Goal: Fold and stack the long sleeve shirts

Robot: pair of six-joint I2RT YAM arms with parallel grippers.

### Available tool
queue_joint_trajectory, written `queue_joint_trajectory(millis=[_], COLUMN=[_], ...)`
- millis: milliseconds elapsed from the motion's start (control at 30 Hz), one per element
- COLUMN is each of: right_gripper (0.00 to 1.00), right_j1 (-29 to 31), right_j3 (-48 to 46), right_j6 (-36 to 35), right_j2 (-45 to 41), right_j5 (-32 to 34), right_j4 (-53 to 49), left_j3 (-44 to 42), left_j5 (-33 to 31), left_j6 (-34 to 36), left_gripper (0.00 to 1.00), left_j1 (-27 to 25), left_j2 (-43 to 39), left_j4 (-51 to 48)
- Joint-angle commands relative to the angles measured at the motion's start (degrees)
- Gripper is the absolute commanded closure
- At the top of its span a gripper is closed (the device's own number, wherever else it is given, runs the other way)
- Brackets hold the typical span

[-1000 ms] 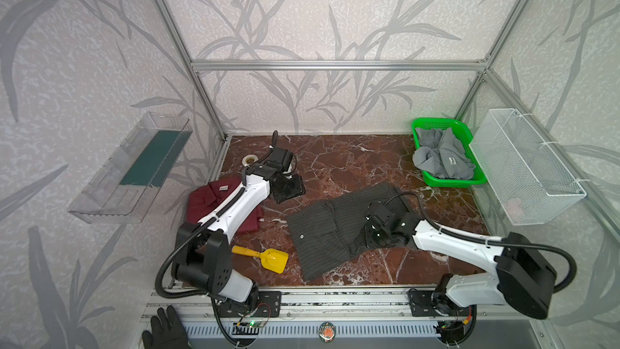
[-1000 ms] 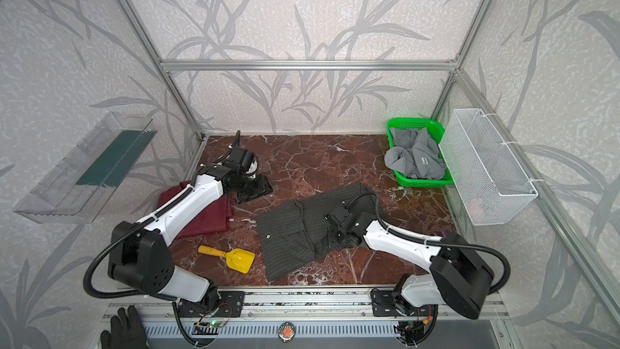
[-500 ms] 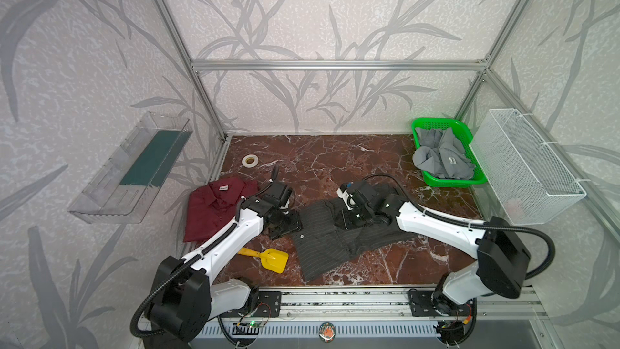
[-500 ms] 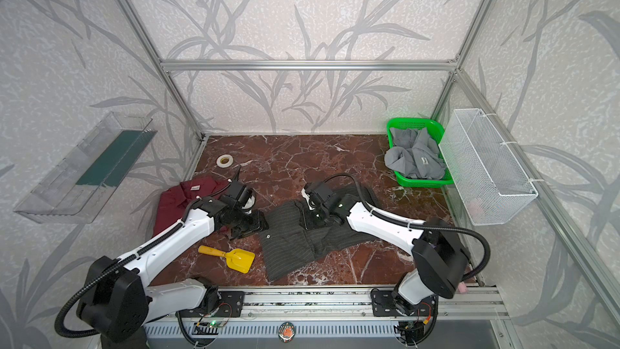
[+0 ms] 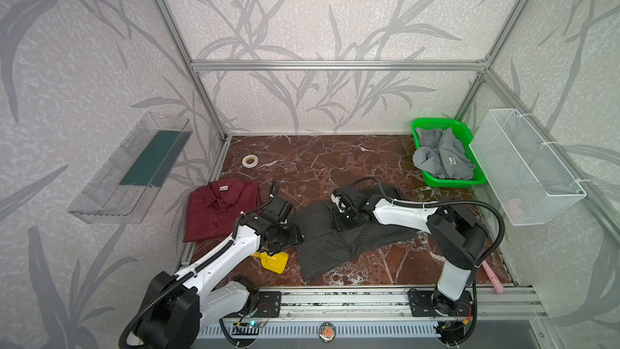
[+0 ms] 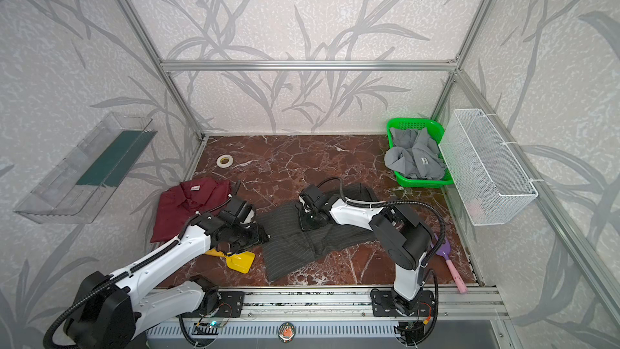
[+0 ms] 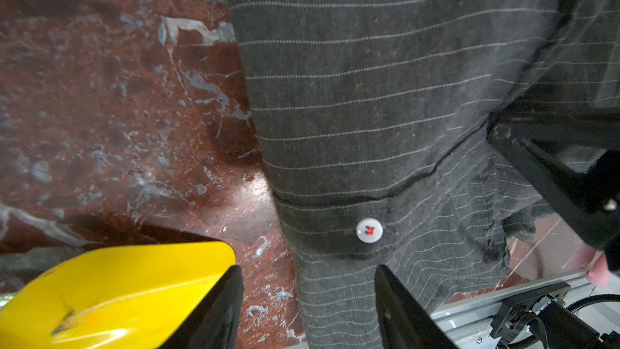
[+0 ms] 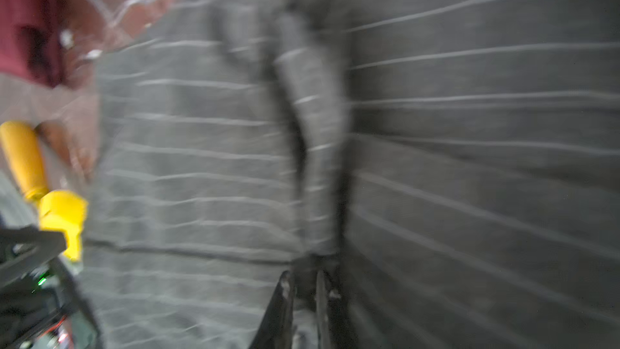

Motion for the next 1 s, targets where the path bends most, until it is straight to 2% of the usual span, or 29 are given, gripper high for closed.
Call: queue_joint_trajectory(millis=[0, 100, 333, 400, 500, 600, 667, 767, 967], right_gripper=[0.86, 0.86, 0.9, 0.91, 0.91, 0.9, 0.88, 0.86, 0.76], right_j1=[-2.69, -4.29, -4.75, -4.8, -4.73, -4.1, -4.25, -4.38, -4.19], right_j3=[-3.04, -5.52, -6.83, -7.39, -8.65, -8.09, -9.35, -8.84, -4.59], right_j6=[1.2, 2.88, 13.36, 17.62, 22.37, 21.49, 21.06, 19.17, 13.91], right_j2=[1.11, 0.5, 2.38, 3.84, 5.72, 3.45, -0.2, -4.45, -8.72], right_j5=[3.65, 5.9, 12.8, 12.1, 7.43, 7.41, 7.33, 7.16, 5.41], right_j4=[1.25, 2.94, 4.84, 6.24, 11.05, 9.37, 9.73, 7.11, 2.37], left_j3=[-1.02, -1.5, -0.51, 0.39, 2.91, 3.17, 1.94, -0.68, -7.86], left_j5=[-0.86, -0.6, -0.85, -2.06, -8.94, -9.84, -6.85, -5.78, -2.04], left_j6=[-1.49, -1.68, -0.43, 0.54, 1.79, 3.29, 2.66, 1.83, -0.38], left_gripper=[0.36, 0.36, 0.34, 0.32, 0.26, 0.25, 0.24, 0.19, 0.18], left_j1=[-0.57, -0.75, -0.75, -0.65, -0.32, 1.51, 2.5, 2.81, 5.78], left_j2=[0.27, 1.08, 4.46, 4.84, 5.25, 4.7, 3.95, 2.48, 0.07], left_j4=[1.81, 3.56, 6.14, 5.89, 2.26, 3.42, 7.95, 14.64, 28.76])
